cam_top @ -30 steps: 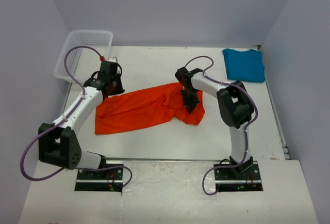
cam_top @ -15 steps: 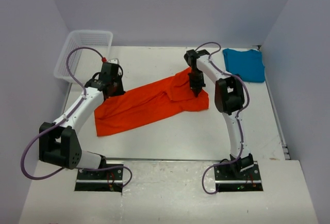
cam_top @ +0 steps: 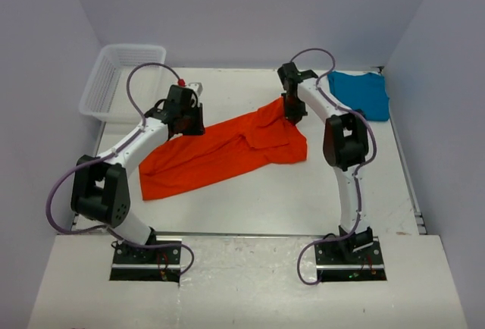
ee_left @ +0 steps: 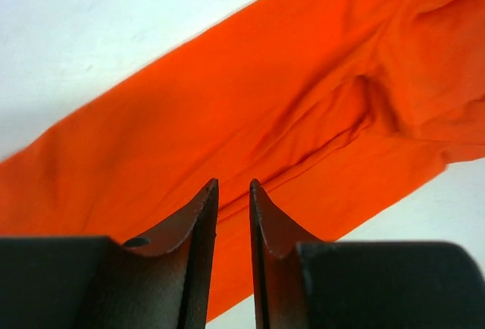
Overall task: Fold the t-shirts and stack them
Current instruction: Rotate the tshirt 90 degrees
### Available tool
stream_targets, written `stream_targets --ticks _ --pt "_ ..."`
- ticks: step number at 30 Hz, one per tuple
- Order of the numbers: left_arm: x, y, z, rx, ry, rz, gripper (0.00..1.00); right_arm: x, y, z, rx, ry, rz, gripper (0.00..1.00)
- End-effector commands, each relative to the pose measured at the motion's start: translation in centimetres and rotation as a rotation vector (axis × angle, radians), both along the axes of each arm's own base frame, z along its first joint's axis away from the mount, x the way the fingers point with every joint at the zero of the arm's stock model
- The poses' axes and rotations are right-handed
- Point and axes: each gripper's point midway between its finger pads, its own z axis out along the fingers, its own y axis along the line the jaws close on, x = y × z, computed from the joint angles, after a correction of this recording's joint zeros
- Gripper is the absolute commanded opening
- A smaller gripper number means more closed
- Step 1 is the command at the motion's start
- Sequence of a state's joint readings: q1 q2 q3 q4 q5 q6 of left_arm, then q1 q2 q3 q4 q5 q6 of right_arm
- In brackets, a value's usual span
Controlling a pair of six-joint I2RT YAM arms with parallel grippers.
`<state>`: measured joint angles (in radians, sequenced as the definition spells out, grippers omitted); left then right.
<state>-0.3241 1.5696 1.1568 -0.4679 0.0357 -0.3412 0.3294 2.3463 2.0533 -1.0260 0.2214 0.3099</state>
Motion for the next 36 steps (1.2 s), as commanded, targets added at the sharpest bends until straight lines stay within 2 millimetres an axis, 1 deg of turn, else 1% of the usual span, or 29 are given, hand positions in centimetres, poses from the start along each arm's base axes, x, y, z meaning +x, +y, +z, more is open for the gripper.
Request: stream_targets --ticks 1,2,3,4,5,6,7,8,9,10,11,12,13,14,15,16,18,20,21,23,24,25,27,29,30,31,33,35,36 --pt "4.0 -4.5 4.5 -0.123 -0.162 -0.159 0.24 4.0 0.3 13.4 0.064 -0.403 0.002 0.0" --pt "5.1 -5.3 5.9 -0.148 -0.199 -0.177 0.23 3.1 -0.1 15.6 0.068 -0.425 -0.003 0.0" --pt "5.7 -6.1 6.2 -0.17 -0.203 -0.199 0.22 2.5 0.1 16.7 0.076 -0.435 0.0 0.01" --pt "6.0 -7.4 4.9 -0.206 -0.161 -0.247 0.22 1.6 -0.1 16.9 0.076 -0.428 -0.006 0.01" --pt "6.9 -8.4 6.2 -0.244 -0.177 -0.278 0.2 0.5 -0.3 19.4 0.099 -0.478 -0.011 0.01" --pt "6.7 -10.0 6.3 -0.307 -0.151 -0.337 0.17 -0.5 0.3 20.0 0.141 -0.476 0.002 0.01" --pt "7.1 -10.9 4.4 -0.334 -0.098 -0.349 0.15 -1.9 0.3 19.4 0.157 -0.449 0.002 0.01" --pt "7.7 -12.0 5.1 -0.366 -0.111 -0.383 0.12 -3.4 0.5 21.4 0.203 -0.481 0.008 0.0" --pt "7.4 -13.4 4.8 -0.412 -0.083 -0.436 0.11 -4.8 2.0 21.7 0.283 -0.458 0.049 0.0" --pt "7.5 -14.3 2.7 -0.43 -0.032 -0.455 0.1 -6.4 2.6 20.3 0.313 -0.411 0.073 0.0" --pt "8.0 -15.2 3.2 -0.451 -0.036 -0.487 0.08 -7.2 3.3 20.6 0.352 -0.422 0.095 0.0" --pt "7.7 -16.4 2.8 -0.46 -0.015 -0.519 0.06 -9.5 4.3 20.4 0.389 -0.402 0.126 0.0" --pt "7.7 -17.1 0.8 -0.45 0.021 -0.537 0.0 -10.5 4.6 20.2 0.397 -0.396 0.141 0.0" --pt "7.6 -18.3 1.3 -0.449 0.024 -0.567 0.0 -11.4 5.4 20.2 0.431 -0.39 0.171 0.0" --pt "7.3 -19.1 0.9 -0.455 0.044 -0.594 0.0 -12.8 6.0 20.4 0.458 -0.385 0.193 0.0" --pt "7.0 -20.3 0.3 -0.46 0.063 -0.626 0.0 -14.1 6.7 19.2 0.486 -0.341 0.217 0.0" --pt "6.6 -21.4 -0.9 -0.468 0.094 -0.649 0.0 -15.9 7.4 18.0 0.523 -0.291 0.233 0.0" --pt "6.4 -22.4 -1.0 -0.474 0.098 -0.667 0.0 -16.7 7.8 17.4 0.545 -0.28 0.249 0.0" --pt "6.2 -22.7 -1.1 -0.49 0.109 -0.679 0.0 -17.3 7.7 16.5 0.544 -0.255 0.245 0.0" --pt "6.1 -23.1 -2.1 -0.498 0.134 -0.682 0.0 -18.0 7.7 16.5 0.56 -0.253 0.246 0.0" --pt "6.0 -23.1 -3.2 -0.497 0.157 -0.675 0.0 -18.3 7.6 16.1 0.562 -0.245 0.242 0.0" --pt "6.2 -23.1 -3.6 -0.481 0.168 -0.664 0.0 -18.7 7.4 16.6 0.57 -0.259 0.238 0.0" --pt "6.8 -22.4 -6.1 -0.408 0.194 -0.621 0.0 -19.3 7.4 16.7 0.593 -0.263 0.236 0.0" --pt "7.2 -21.9 -7.2 -0.36 0.219 -0.587 0.0 -19.7 7.5 17.4 0.619 -0.278 0.239 0.0" --pt "7.5 -21.3 -8.9 -0.318 0.236 -0.561 0.0 -20.0 7.5 17.3 0.622 -0.272 0.242 0.0" --pt "7.8 -20.9 -9.3 -0.285 0.242 -0.542 0.0 -20.1 7.5 17.4 0.625 -0.275 0.24 0.0" --pt "8.4 -19.8 -11.1 -0.212 0.249 -0.5 0.0 -20.4 7.4 17.0 0.628 -0.262 0.242 0.0" --pt "8.6 -19.3 -11.7 -0.179 0.253 -0.485 0.0 -20.7 7.8 16.8 0.644 -0.252 0.254 0.0" --pt "8.6 -19.2 -12.3 -0.172 0.257 -0.486 0.0 -21.3 8.2 16.2 0.668 -0.223 0.266 0.0"
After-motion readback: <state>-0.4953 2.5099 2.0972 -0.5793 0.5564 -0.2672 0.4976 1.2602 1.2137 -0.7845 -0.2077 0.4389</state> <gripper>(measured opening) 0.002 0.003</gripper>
